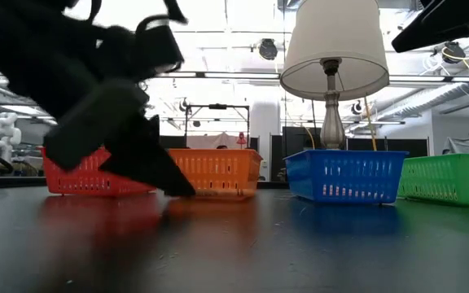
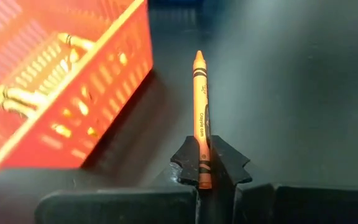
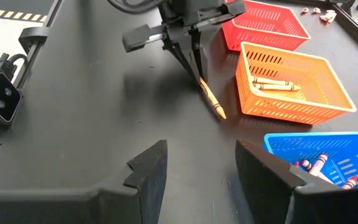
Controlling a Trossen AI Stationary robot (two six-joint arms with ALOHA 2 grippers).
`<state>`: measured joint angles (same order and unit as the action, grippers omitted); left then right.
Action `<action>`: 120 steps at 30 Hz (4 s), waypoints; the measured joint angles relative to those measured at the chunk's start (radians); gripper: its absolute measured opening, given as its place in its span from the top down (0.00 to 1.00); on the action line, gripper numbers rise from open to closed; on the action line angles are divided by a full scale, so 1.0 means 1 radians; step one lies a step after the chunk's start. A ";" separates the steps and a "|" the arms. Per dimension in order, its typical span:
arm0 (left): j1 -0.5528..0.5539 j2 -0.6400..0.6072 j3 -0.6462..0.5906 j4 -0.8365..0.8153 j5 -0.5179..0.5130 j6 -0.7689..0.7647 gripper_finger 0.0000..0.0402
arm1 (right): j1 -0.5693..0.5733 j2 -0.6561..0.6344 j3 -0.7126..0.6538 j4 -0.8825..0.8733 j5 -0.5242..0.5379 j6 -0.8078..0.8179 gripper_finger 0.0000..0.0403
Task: Sort crayons
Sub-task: Put the orange crayon into the green bin
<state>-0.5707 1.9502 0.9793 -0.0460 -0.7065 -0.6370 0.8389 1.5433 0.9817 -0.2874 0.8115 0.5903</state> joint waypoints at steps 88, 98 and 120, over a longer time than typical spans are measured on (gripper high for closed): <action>-0.061 -0.018 0.285 0.014 -0.086 0.823 0.97 | -0.006 0.056 0.000 -0.061 -0.128 0.000 0.57; -0.061 -0.018 0.285 0.015 -0.082 0.429 0.97 | -0.006 0.056 0.000 -0.061 -0.128 -0.023 0.57; -0.058 -0.018 0.285 0.011 -0.049 0.428 0.97 | -0.030 0.073 0.000 0.023 -0.053 -0.185 0.52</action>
<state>-0.6289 1.9324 1.2644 -0.0345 -0.7555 -0.2091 0.8085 1.6161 0.9817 -0.2643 0.7583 0.4051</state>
